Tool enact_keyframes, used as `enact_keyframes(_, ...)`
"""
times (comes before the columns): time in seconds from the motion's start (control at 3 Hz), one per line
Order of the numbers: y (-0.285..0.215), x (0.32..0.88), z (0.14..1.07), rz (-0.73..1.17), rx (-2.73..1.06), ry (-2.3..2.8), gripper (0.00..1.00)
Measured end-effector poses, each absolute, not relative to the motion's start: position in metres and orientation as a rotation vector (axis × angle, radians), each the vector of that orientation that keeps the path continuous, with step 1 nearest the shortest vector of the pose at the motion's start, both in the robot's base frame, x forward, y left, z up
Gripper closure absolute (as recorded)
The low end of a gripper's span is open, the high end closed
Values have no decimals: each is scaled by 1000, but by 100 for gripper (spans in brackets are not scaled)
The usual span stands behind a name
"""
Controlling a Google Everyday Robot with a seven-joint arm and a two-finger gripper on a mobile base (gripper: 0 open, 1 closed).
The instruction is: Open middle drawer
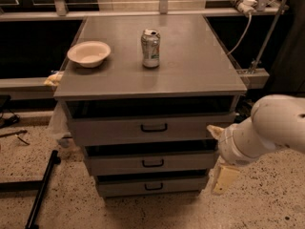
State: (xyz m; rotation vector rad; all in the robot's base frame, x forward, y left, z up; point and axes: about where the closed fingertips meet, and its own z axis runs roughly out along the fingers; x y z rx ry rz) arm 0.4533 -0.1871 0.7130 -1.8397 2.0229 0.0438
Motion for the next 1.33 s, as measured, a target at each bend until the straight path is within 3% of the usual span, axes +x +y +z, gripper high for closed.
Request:
enact_keyframes(0.67, -176, 497, 621, 75, -1783, 1915, 0)
enact_keyframes(1.33, -178, 493, 598, 49, -1811, 1894, 0)
